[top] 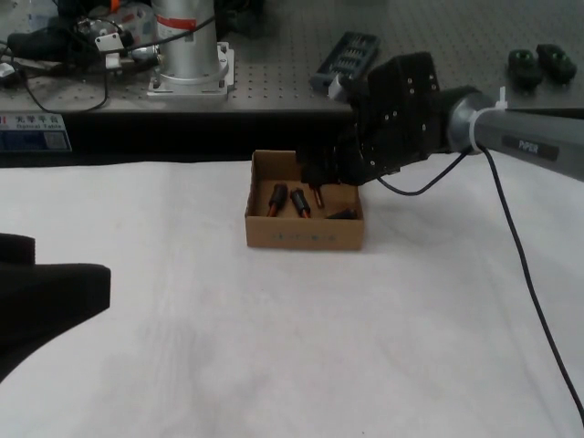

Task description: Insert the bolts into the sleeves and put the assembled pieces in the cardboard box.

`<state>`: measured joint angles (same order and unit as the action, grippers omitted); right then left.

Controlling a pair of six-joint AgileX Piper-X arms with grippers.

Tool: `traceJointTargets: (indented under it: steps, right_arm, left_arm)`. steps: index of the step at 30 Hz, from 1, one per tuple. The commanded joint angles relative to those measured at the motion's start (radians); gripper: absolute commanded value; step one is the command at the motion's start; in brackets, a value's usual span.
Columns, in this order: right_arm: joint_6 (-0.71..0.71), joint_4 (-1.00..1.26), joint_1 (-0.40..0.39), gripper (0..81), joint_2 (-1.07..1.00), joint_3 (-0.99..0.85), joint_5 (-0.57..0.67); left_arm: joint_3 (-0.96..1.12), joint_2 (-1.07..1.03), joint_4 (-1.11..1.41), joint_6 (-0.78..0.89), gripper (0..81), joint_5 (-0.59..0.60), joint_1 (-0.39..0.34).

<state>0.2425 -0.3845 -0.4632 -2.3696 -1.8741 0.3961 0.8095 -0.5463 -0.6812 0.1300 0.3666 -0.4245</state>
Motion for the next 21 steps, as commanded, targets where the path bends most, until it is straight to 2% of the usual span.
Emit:
traceJointTargets:
  steps: [1,13,16,21]
  right_arm:
    - [0.035,0.003,0.001,28.1,0.01,-0.017,0.033]
    - [0.017,-0.106,0.001,28.1,0.078,-0.017,0.149]
    - [-0.096,-0.246,-0.006,28.1,0.159,-0.011,0.15]
    - [-0.401,-0.635,-0.028,28.1,0.282,-0.012,0.03]
  left_arm:
    - [0.003,0.008,-0.001,-0.027,50.5,-0.003,0.001]
    - [0.003,0.008,-0.011,-0.027,50.5,-0.003,0.001]
    - [0.003,0.008,-0.037,-0.027,50.3,-0.019,0.001]
    - [0.003,0.008,-0.084,-0.027,50.3,-0.124,0.001]
